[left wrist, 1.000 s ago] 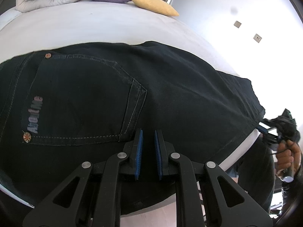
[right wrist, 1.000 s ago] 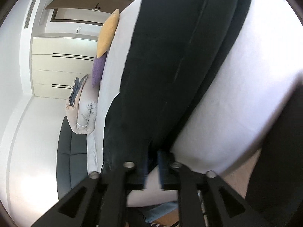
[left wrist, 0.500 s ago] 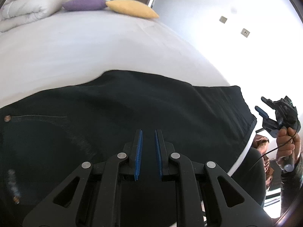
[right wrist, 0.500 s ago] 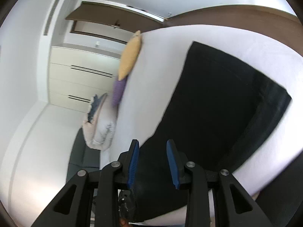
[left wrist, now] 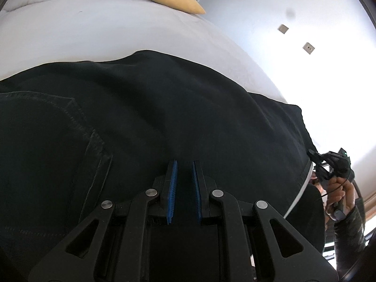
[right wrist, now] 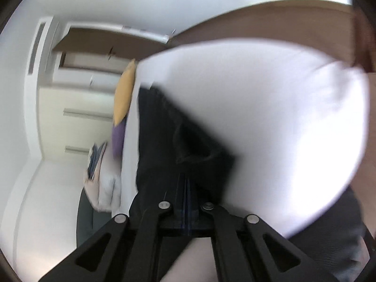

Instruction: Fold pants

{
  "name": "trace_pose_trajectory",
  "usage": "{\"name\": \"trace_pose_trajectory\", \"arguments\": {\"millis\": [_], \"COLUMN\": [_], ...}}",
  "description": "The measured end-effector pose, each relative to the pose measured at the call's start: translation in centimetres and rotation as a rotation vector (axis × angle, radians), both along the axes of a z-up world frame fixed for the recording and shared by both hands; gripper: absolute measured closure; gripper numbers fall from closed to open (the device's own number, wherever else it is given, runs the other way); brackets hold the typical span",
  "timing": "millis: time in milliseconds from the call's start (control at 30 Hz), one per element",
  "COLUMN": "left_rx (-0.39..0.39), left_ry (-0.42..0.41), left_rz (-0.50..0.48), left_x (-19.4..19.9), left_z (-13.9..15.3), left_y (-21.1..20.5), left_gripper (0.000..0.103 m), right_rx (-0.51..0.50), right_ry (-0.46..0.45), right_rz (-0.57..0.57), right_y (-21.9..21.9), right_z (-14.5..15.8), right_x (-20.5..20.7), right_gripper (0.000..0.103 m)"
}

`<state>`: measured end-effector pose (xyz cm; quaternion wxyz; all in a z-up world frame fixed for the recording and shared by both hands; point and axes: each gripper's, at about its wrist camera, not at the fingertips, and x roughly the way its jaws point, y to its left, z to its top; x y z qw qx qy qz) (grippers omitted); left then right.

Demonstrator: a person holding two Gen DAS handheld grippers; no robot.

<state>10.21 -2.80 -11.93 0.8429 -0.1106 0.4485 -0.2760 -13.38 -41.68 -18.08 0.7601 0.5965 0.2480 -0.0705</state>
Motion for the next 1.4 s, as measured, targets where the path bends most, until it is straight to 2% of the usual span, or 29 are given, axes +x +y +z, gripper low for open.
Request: {"name": "trace_pose_trajectory", "arguments": {"millis": [33,67,100,167,233,300,367,467,567,600,700,900,1000,1067,1133,1267,1400], "left_rx": [0.009,0.03,0.04,0.039,0.049,0.07,0.099,0.127,0.15,0.136,0.046,-0.06,-0.096,-0.102,-0.085,-0.061,-0.02], "left_ry": [0.0,-0.011,-0.022,-0.04,-0.054,-0.085,-0.103,-0.084,-0.029,-0.024,-0.01,0.02,0.036,0.039,0.032,0.028,0.018], "left_rz": [0.001,0.008,0.012,0.007,0.004,-0.017,-0.029,-0.034,-0.022,-0.022,-0.013,0.007,0.025,0.031,0.036,0.074,0.159], "left_x": [0.0,0.2,0.3,1.6,2.8,4.3,5.8,7.8,9.6,9.9,10.5,11.9,12.0,12.1,12.2,12.0,11.2], "left_z": [0.1,0.7,1.1,2.2,3.0,3.9,4.3,3.2,1.4,1.1,0.2,-0.6,-1.0,-1.4,-1.4,-1.7,-1.3], "left_y": [0.1,0.2,0.3,0.3,0.0,-0.8,-1.5,-1.2,-1.0,-0.7,0.9,3.3,4.1,5.3,6.2,9.4,14.1], "left_gripper": [0.09,0.09,0.09,0.09,0.09,0.09,0.09,0.09,0.09,0.09,0.09,0.09,0.09,0.09,0.09,0.09,0.09], "right_rx": [-0.051,-0.124,-0.149,-0.137,-0.131,-0.11,-0.078,0.02,0.053,0.045,0.087,0.019,0.016,-0.033,-0.021,-0.072,-0.097], "right_ry": [0.018,0.019,-0.012,-0.105,-0.134,-0.116,-0.093,-0.059,0.01,0.021,-0.026,-0.066,-0.081,-0.079,-0.089,-0.063,-0.072], "right_rz": [-0.011,-0.01,0.014,0.125,0.285,0.461,0.568,0.69,0.742,0.729,0.642,0.322,0.206,0.144,0.089,0.05,-0.03], "right_y": [0.2,0.7,1.4,3.6,7.5,13.0,17.0,22.7,25.2,25.1,22.6,12.2,7.2,4.8,2.6,0.9,-0.5], "right_z": [1.5,3.4,4.9,6.9,8.0,7.6,6.5,3.5,0.8,0.0,-0.8,-0.9,-0.8,-0.1,0.0,1.0,2.1], "right_x": [-0.7,-0.7,-0.1,2.5,6.9,11.9,15.5,20.7,22.5,23.1,23.9,21.4,19.5,18.4,17.4,16.1,14.2], "right_gripper": [0.103,0.098,0.098,0.098,0.098,0.098,0.098,0.098,0.098,0.101,0.103,0.103,0.103,0.103,0.103,0.103,0.103]}}
